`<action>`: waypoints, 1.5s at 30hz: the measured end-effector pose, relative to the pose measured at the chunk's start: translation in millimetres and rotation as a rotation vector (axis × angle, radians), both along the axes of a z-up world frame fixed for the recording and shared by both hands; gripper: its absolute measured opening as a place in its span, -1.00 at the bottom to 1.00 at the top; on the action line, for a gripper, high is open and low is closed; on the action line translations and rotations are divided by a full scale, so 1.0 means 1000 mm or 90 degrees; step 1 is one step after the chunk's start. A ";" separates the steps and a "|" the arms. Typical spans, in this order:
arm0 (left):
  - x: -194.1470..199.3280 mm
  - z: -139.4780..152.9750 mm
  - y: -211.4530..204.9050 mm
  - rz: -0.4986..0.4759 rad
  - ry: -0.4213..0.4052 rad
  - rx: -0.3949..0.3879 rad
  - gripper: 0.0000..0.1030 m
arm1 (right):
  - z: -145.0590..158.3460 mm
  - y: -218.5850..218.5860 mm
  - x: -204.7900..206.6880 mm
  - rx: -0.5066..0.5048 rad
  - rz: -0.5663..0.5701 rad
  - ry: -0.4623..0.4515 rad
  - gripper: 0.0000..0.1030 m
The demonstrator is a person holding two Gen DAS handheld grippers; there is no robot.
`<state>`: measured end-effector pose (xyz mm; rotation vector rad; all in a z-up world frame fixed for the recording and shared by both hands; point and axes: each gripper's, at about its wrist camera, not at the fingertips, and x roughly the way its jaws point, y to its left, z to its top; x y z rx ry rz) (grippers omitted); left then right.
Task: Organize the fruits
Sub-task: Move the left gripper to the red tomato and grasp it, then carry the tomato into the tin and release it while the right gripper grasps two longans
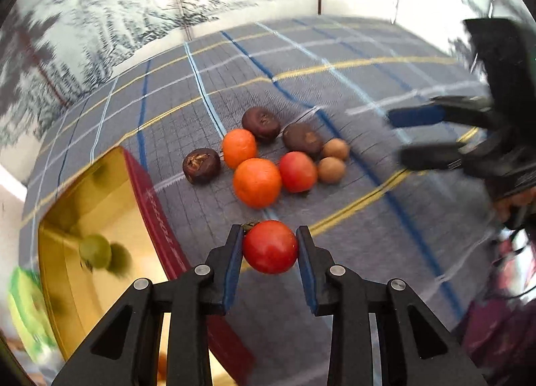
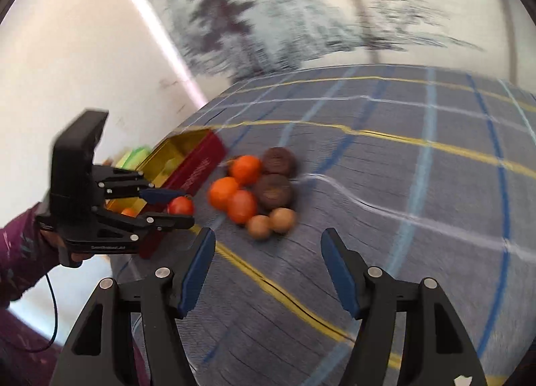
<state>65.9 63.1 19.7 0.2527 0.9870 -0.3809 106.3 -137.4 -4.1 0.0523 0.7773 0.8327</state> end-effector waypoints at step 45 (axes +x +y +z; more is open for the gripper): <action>-0.049 0.027 0.147 0.275 -0.097 -0.038 -0.36 | -0.021 -0.049 0.000 -0.048 -0.199 -0.028 -0.14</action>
